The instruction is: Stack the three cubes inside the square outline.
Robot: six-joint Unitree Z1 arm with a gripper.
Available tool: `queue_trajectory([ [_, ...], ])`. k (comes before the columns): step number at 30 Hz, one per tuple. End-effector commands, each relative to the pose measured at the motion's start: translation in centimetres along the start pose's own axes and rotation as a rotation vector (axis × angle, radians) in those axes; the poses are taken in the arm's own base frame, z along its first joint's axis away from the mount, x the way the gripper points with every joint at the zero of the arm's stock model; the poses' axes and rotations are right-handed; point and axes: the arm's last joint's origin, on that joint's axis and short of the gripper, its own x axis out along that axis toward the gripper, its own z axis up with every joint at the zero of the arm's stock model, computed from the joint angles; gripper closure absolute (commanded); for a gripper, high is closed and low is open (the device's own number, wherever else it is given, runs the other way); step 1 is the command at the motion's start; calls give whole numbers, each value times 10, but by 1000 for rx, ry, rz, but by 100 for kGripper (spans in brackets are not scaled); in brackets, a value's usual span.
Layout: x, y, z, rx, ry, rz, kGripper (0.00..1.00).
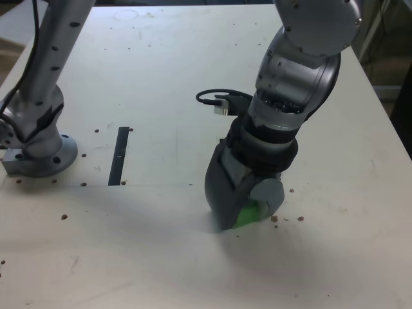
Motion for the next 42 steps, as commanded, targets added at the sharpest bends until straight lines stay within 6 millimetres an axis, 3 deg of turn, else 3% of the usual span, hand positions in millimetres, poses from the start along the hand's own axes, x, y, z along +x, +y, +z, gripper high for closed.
queue_trajectory([
  [1, -7, 3, -4, 1, 4, 1, 70],
  [10, -34, 15, -25, 33, 21, 3, 78],
  [22, -82, 30, -40, 274, -91, 52, 84],
  [35, -136, 77, -26, 423, -212, 109, 84],
  [42, -133, 100, -18, 422, -171, 100, 84],
])
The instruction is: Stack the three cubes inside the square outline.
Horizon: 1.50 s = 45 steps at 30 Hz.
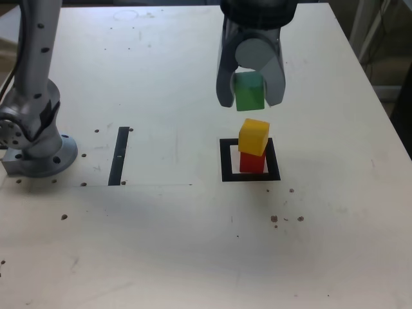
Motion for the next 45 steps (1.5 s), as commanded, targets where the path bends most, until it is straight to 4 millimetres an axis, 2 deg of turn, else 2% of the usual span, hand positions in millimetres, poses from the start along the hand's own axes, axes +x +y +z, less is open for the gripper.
queue_trajectory([
  [1, 2, 3, -3, 3, 23, -7, 84],
  [11, 24, 1, 17, 25, 79, -54, 84],
  [20, 37, 9, 27, 31, 104, -45, 84],
  [38, 47, 16, 36, 41, 108, -38, 81],
  [41, 49, 15, 36, 43, 117, -41, 73],
  [45, 50, 15, 35, 54, 124, -51, 48],
])
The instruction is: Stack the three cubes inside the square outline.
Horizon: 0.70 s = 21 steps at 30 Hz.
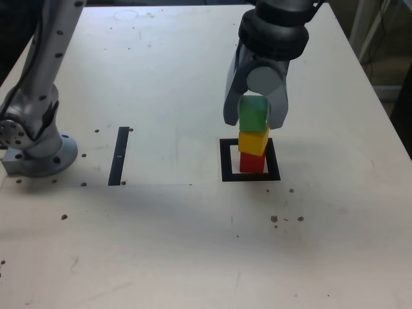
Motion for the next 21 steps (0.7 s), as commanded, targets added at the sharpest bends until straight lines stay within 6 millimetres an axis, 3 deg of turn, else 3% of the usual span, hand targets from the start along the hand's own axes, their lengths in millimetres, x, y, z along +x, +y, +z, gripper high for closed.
queue_trajectory([
  [1, 2, 0, 0, 6, 13, -8, 41],
  [5, 2, 0, 1, 12, 9, -13, 16],
  [8, 1, 0, 1, 13, 5, -8, 3],
  [21, -1, 1, -4, 13, 8, -1, 1],
])
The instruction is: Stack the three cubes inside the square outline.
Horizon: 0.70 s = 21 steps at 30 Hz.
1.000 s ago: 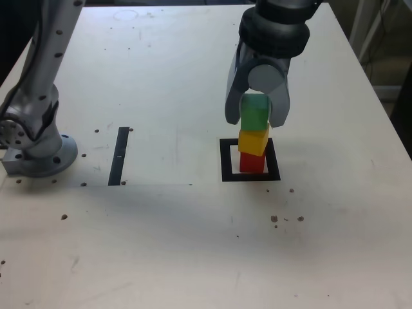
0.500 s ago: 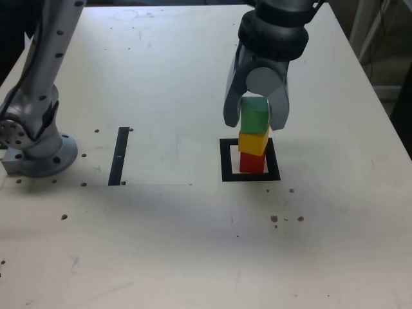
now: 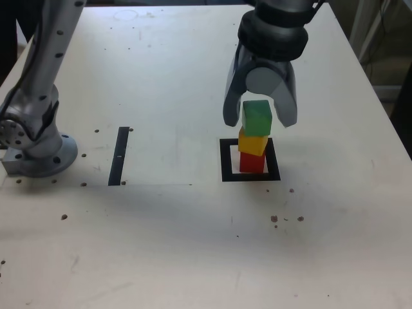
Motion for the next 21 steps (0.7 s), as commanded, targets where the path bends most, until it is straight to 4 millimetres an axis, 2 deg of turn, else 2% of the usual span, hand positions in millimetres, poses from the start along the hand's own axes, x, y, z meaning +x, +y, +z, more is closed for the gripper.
queue_trajectory([
  [1, -4, 1, -5, -1, -1, 1, 1],
  [8, -19, 1, -21, -3, -33, 5, 1],
  [12, -26, 1, -41, -3, -36, -3, 1],
  [17, -34, -1, -74, 7, -45, -4, 1],
  [21, -42, -1, -118, 14, -71, 15, 1],
])
